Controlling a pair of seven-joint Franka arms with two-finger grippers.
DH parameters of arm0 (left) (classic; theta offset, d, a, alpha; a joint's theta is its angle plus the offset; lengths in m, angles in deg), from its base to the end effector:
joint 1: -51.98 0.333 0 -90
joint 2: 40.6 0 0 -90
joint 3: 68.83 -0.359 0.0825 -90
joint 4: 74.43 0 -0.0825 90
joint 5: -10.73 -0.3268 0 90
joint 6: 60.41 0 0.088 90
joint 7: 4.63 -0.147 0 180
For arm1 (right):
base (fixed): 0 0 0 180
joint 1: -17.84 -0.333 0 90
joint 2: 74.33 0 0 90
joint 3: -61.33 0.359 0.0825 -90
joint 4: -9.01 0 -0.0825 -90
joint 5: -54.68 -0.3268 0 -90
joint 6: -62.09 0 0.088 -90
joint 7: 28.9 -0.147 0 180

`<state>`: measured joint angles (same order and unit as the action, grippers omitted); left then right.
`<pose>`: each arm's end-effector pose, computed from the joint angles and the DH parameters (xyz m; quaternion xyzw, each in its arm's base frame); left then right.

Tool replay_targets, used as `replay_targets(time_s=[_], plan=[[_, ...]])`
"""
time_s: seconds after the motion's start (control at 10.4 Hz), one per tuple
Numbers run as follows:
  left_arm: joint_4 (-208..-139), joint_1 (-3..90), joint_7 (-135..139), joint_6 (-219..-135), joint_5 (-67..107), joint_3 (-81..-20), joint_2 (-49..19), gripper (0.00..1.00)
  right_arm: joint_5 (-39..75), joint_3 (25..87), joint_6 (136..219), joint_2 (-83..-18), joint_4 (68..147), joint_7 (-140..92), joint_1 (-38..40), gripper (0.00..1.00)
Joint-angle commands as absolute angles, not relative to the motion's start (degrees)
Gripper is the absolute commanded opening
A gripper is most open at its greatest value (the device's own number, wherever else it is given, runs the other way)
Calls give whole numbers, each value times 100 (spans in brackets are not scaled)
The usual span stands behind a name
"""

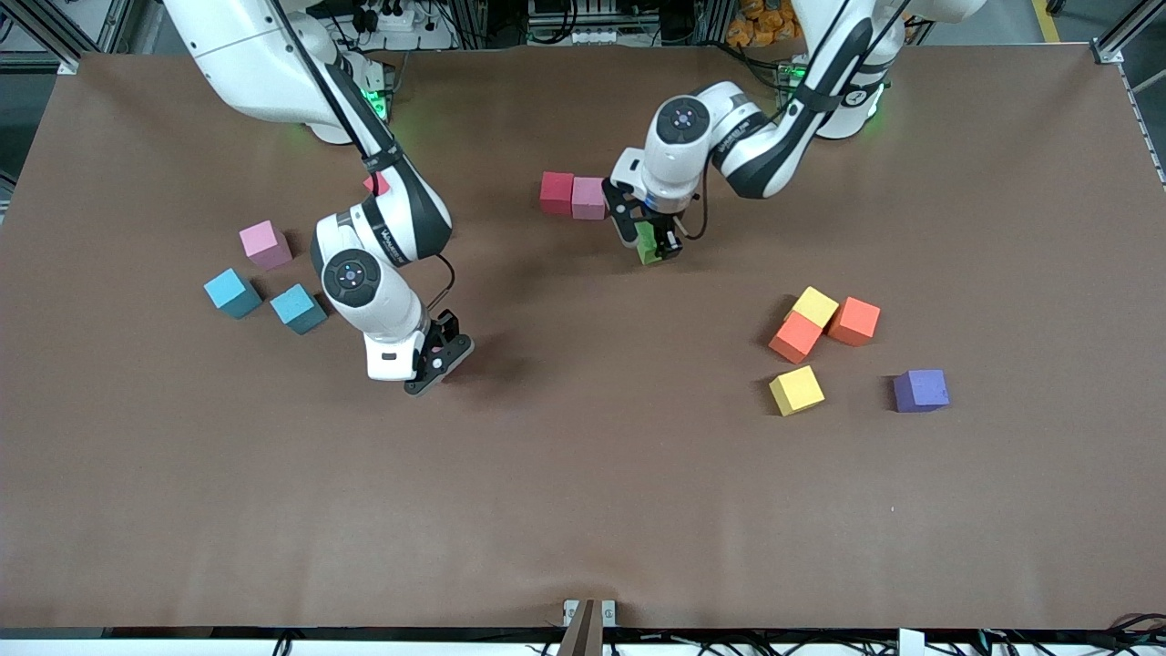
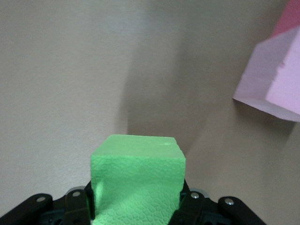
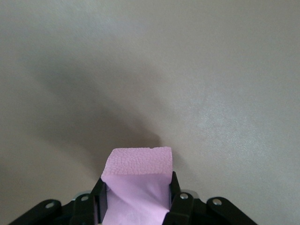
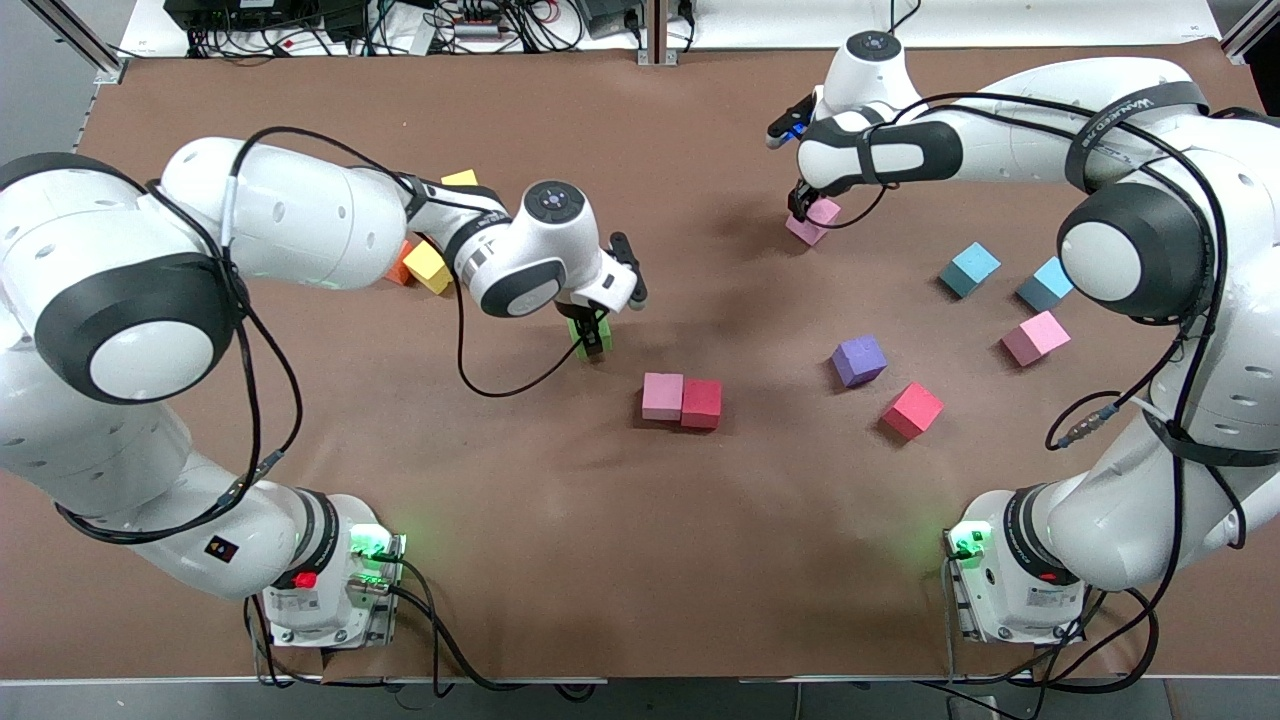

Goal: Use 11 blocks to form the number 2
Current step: 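Carry the green block with the left gripper and lower it against the pink block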

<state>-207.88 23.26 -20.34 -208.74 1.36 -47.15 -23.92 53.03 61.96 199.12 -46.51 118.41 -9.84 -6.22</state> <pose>0.3202 -0.3854 0.2713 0.8022 -0.5969 -0.0052 0.0094 0.5545 0.2555 0.2809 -0.9320 -0.3622 0.0023 0.0123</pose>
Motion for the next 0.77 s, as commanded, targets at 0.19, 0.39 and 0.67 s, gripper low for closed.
replay_targets(time_s=[0.19, 0.39, 0.67], plan=[[-21049, 2342, -2089, -20964, -271, -4466, -2522, 27, 5284, 6185, 19498, -4726, 11440, -1780, -852, 22], [-21101, 2272, -2089, -20964, -447, -4405, -2513, 23, 5275, 6203, 19506, -4699, 11369, -2237, -940, 22], [-21119, 2271, -2081, -20964, -648, -4159, -2443, 23, 5266, 6431, 19541, -4655, 11343, -3369, -1046, 22]])
